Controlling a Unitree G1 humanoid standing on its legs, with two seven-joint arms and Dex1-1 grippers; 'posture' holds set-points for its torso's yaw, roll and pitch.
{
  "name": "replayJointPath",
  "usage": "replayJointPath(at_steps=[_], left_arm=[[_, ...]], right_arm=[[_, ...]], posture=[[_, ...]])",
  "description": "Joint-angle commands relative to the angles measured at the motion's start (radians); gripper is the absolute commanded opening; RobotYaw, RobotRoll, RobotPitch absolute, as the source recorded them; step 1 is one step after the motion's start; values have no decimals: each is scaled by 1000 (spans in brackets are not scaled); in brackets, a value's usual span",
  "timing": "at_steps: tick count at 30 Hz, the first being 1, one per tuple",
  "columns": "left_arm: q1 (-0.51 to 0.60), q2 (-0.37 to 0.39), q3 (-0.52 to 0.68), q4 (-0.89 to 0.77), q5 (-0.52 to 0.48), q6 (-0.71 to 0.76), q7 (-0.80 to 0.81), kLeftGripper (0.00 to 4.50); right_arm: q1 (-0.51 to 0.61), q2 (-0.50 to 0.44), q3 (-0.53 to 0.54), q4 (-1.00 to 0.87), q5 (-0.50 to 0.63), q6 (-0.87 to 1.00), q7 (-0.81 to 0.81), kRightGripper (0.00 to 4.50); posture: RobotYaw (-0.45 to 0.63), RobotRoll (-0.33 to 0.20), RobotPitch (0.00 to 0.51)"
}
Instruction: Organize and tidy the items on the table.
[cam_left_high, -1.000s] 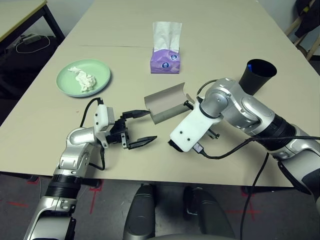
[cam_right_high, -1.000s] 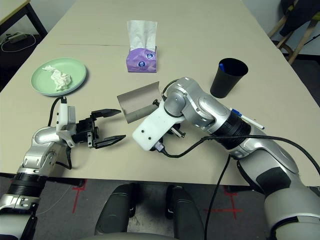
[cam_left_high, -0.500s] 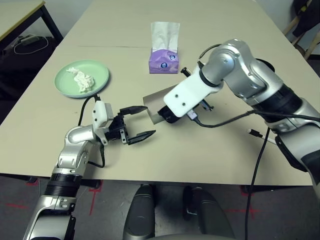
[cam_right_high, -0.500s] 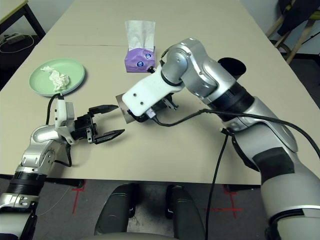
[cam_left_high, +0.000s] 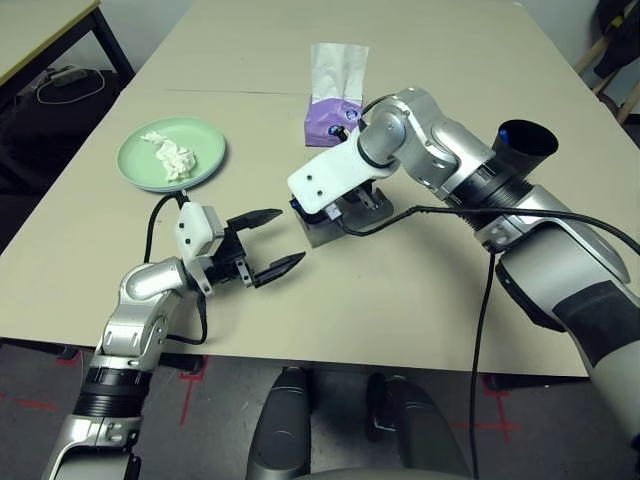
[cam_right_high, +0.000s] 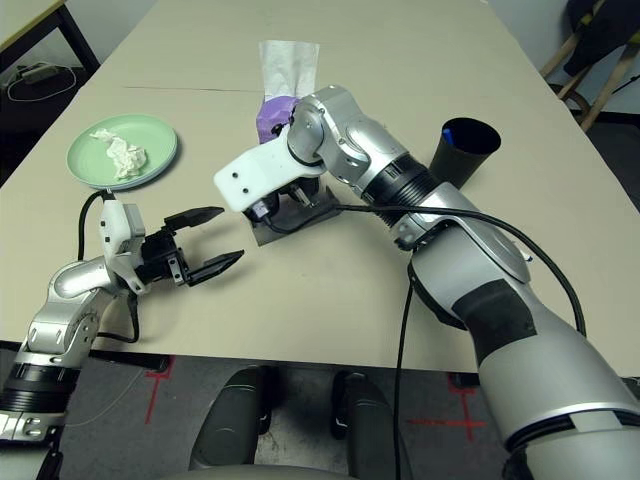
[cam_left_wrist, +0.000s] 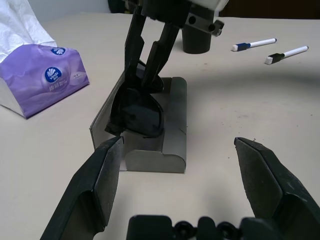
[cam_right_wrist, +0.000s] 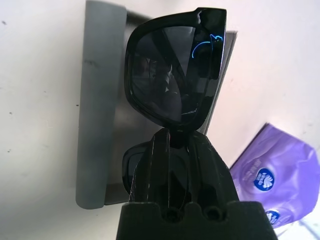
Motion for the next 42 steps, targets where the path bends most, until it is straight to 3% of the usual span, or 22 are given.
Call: replayJointPath(at_steps=[1, 28, 39, 42], left_arm=[[22, 8, 4, -24, 6, 7, 4, 4500], [-13, -7, 0, 48, 8, -19, -19, 4500], [-32, 2, 2, 81, 10, -21, -36, 4500], [-57, 3, 0, 107, 14, -25, -47, 4500]], right_arm=[[-8, 8, 6, 23, -10, -12, -12, 402], [98, -5, -3, -76, 10, 109, 100, 402], [66, -23, -67, -99, 38, 157, 46, 4381], [76, -65, -119, -160, 64, 185, 40, 4449]], posture=[[312, 0, 156], [279, 0, 155], [225, 0, 134], [203, 0, 128]])
